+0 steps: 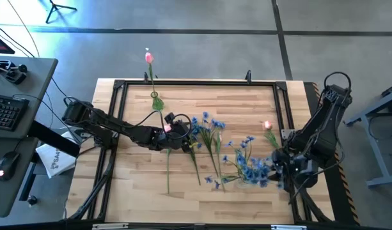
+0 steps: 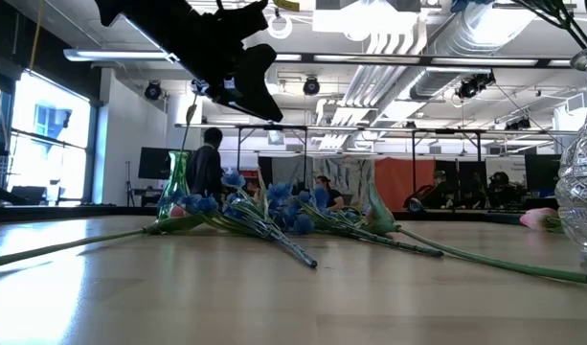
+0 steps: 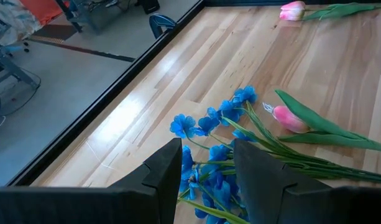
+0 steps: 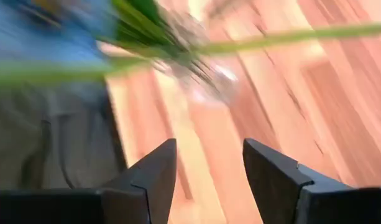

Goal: Sort flowers into vase by color
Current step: Put the left blue flowers into the transparent vase, then put the left pink tulip into the green vase

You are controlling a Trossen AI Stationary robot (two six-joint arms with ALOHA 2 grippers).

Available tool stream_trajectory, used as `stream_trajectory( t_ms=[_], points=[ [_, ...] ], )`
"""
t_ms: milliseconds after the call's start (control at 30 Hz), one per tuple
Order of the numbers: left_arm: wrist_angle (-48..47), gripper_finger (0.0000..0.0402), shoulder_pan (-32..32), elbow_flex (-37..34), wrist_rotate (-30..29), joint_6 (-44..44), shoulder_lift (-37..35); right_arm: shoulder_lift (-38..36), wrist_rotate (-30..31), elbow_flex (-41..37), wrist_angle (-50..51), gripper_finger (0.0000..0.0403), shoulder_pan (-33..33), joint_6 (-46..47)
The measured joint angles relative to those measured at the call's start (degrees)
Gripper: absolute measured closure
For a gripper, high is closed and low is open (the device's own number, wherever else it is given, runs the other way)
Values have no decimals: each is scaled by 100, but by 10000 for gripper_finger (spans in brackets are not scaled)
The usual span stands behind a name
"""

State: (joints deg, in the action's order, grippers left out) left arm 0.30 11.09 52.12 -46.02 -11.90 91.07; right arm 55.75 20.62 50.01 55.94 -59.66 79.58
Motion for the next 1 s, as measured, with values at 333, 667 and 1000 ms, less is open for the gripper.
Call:
stream_trajectory(
  t_ms=[333,667,1000],
  points=[
    [0,269,43,2,0,-2,0,0,132,104,1926,253,3,1389],
    [-562,269,445,266,-784,-216,-130,-53,1320,93,3163,281,685,2037],
    [-3844,269,588,335,-501,-3241,-1661,-286,1052,-594,2067,308,2036,583]
  ],
)
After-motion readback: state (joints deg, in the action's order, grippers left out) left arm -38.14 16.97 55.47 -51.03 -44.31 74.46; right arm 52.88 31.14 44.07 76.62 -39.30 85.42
